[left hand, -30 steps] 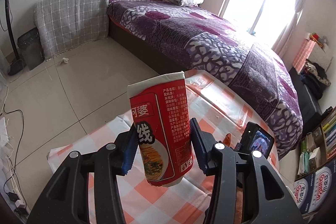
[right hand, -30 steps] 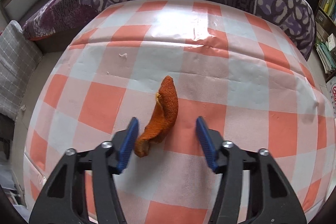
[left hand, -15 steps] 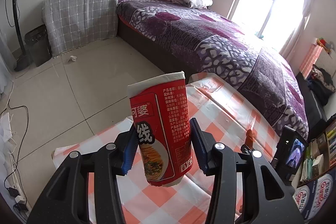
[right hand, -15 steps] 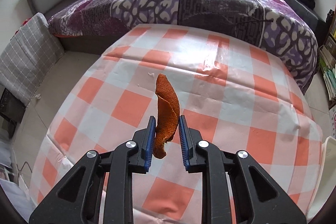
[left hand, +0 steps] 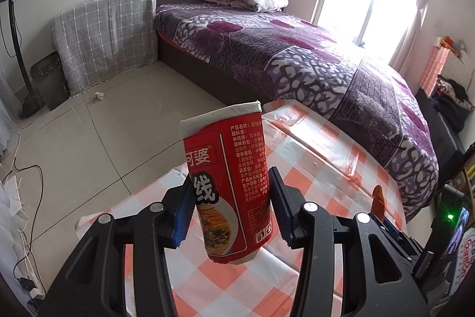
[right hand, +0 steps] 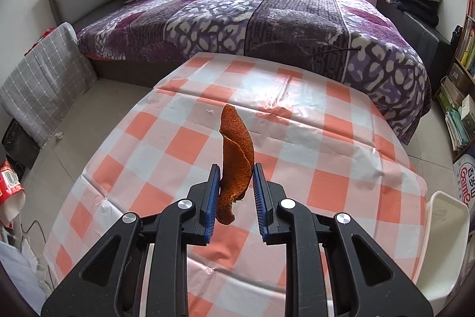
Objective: Collect trash
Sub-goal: 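Carry the orange peel over the bin and open the right gripper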
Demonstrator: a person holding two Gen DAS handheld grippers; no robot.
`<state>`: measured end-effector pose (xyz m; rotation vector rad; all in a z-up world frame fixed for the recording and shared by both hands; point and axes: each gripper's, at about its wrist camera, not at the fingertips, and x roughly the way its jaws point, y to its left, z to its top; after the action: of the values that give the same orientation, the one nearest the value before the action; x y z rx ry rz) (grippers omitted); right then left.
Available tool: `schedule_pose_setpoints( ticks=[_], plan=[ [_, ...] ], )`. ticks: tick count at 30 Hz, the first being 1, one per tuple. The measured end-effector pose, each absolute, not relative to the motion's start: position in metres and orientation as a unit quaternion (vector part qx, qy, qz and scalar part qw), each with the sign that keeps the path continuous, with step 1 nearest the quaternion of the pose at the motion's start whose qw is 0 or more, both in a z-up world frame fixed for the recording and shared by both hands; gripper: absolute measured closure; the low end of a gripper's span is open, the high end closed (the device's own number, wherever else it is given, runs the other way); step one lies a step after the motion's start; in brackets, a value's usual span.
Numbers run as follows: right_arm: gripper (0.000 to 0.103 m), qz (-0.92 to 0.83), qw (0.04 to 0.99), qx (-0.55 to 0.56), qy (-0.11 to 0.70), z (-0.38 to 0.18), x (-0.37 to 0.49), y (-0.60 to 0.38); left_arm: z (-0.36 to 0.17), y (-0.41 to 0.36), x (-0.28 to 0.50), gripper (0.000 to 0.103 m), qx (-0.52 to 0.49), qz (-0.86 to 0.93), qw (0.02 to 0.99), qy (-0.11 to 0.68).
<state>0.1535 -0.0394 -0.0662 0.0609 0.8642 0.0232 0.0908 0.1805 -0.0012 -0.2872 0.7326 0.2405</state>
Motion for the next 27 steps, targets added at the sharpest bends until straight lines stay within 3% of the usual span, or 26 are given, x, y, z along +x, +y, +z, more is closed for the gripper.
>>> schedule_pose_setpoints(
  ticks=[5, 27],
  plan=[
    [0.081, 0.002, 0.907, 0.03, 0.419, -0.065, 0.14, -0.057, -0.011, 0.164, 0.092, 0.056, -0.16, 0.1, 0.913, 0.362],
    [0.081, -0.046, 0.908, 0.089, 0.408, -0.069, 0.106, -0.162, -0.039, 0.066, 0.102, 0.056, -0.068, 0.031, 0.917, 0.392]
  ],
)
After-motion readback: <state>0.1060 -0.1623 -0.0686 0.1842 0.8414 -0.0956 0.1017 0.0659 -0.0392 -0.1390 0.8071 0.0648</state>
